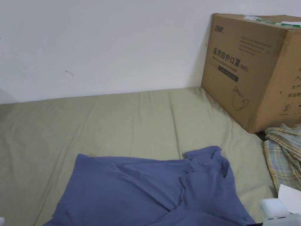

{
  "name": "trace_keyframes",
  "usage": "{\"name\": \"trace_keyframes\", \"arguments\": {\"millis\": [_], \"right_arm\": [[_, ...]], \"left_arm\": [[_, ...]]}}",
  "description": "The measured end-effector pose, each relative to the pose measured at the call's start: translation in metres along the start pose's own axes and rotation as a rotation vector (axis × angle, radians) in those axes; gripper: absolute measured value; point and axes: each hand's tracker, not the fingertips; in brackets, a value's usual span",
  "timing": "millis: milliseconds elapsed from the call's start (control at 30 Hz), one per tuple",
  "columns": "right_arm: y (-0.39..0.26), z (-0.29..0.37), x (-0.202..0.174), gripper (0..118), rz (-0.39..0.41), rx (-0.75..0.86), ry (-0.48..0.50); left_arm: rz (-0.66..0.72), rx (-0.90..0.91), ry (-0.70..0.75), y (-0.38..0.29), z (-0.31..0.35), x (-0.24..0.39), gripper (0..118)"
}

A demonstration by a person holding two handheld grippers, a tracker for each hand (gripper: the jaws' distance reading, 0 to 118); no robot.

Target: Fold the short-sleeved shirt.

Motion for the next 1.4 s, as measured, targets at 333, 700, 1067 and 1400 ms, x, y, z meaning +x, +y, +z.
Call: {"name": "trace_keyframes", "arguments": {"millis": [333, 700, 1067, 1400], "right_arm": [[0.025, 0.024, 0.001, 101, -0.116, 0.057, 0.035], [0.117, 0.001, 0.004, 0, -0.175, 0.170, 0.126], [0.146, -0.048, 0.002, 0, -0.112, 0.120, 0.131], [0.140, -0.089, 0.020, 0, -0.158, 0.053, 0.121]], "left_arm": [[0.060, 0.091, -0.138, 0.024, -0.001, 0.024, 117], [-0.017, 0.065, -0.039, 0.165, -0.086, 0.020, 0], [0.016, -0.016, 0.136, 0.284, -0.231, -0.038, 117], [0.030, -0.053, 0.002, 0.283, -0.266, -0.031, 8]]}}
